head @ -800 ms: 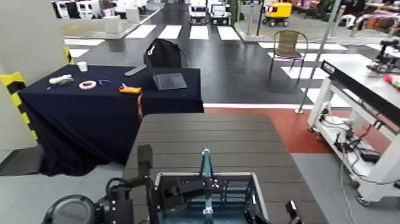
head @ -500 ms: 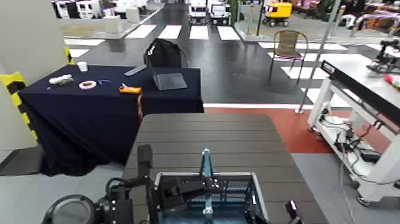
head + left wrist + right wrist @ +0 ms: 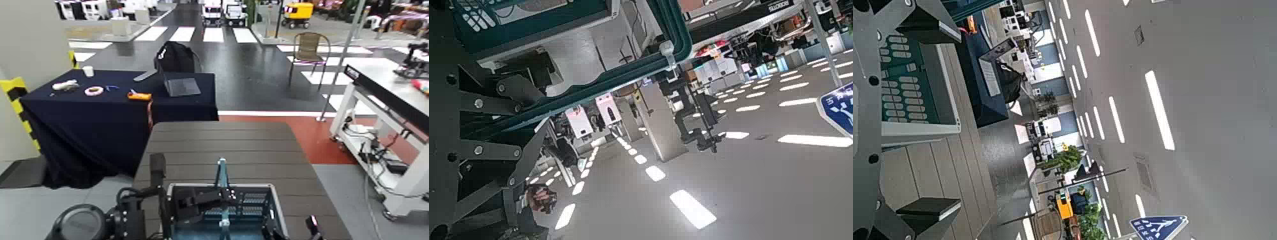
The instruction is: Place the crate on the table.
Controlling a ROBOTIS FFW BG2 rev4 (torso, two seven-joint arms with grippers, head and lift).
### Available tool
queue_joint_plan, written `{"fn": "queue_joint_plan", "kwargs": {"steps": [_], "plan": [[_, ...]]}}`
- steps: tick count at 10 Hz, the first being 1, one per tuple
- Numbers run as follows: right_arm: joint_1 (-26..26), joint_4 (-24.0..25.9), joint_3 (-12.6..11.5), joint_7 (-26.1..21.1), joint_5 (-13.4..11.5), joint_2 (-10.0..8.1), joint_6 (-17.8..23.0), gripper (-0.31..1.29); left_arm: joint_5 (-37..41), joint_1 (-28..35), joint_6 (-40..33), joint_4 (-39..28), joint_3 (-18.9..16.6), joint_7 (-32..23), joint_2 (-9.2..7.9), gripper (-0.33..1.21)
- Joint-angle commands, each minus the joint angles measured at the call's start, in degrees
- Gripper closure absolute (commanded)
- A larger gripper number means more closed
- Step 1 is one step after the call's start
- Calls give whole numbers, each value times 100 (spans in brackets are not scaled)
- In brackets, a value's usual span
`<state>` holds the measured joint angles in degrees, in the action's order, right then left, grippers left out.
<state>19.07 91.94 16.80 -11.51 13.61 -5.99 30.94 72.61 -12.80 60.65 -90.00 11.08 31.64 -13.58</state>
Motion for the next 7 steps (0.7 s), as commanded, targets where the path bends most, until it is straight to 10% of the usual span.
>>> {"fn": "queue_joint_plan", "kwargs": {"steps": [1, 7], "plan": [[-8, -10, 25, 0, 10, 1, 0, 14, -18, -363, -150, 290, 254, 0, -75, 120], [-35, -27, 69, 0, 37, 1, 0, 14, -730, -1497, -800, 1652, 755, 501, 48, 120]]}}
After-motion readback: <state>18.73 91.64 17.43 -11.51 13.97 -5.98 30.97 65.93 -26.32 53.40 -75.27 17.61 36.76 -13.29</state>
